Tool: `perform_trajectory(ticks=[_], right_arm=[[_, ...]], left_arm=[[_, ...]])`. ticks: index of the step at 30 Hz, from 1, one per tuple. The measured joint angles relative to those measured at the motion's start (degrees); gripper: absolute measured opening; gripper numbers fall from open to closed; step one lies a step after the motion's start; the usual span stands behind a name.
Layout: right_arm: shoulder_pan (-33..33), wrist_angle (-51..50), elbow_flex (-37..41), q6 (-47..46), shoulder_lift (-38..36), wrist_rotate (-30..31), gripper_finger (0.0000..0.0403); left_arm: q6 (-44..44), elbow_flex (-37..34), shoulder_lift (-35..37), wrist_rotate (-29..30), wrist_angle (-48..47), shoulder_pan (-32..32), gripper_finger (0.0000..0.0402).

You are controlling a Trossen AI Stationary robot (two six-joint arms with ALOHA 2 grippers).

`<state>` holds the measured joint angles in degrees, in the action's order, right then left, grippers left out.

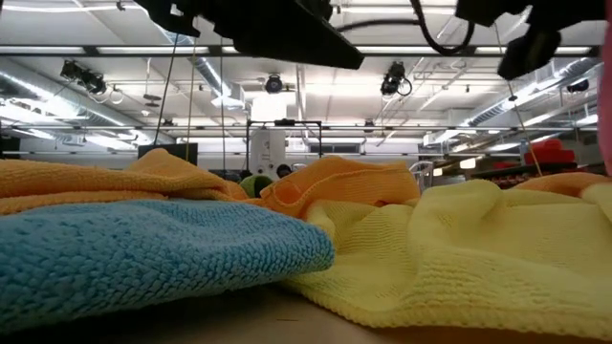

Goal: Fold microfiber towels
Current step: Fold the pink microfiber cloth

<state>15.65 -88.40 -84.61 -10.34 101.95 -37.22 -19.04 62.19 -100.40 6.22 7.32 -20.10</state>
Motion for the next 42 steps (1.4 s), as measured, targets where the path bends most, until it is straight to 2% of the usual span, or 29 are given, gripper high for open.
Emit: perform_trajectory(ticks=[9,17,25,32,35,40,42], right_arm=[[-8.14,-1.41,2.0,6.12,1.97,14.9,0.0012],[-12.19,-1.41,2.53,6.89,6.51,30.45,0.0012],[-11.89,5.52,2.55,0.41,11.81,35.93,0.0012],[-11.77,7.6,2.55,-12.04,12.57,49.93,0.0013],[-11.7,9.28,2.55,-17.34,12.57,53.53,0.0014],[-10.72,15.55,4.25,-19.9,12.57,60.47,0.0014],[-10.16,18.98,5.8,-19.9,12.57,61.52,0.0015]], left_arm=[[0.23,-1.56,-0.07,0.02,-0.37,0.04,0.0016],[0.87,-1.99,-0.07,0.22,-0.27,0.05,0.0017],[3.4,-1.99,-0.07,0.2,-1.29,0.0,0.0012],[6.45,-1.99,-0.07,0.2,-1.36,-0.19,0.0029],[6.46,-1.99,-0.07,0.2,-1.32,-0.41,0.0028],[6.88,-1.99,-0.07,0.18,-1.3,-0.94,0.0018],[6.88,-1.99,-0.07,0.2,-1.3,-1.2,0.0014]])
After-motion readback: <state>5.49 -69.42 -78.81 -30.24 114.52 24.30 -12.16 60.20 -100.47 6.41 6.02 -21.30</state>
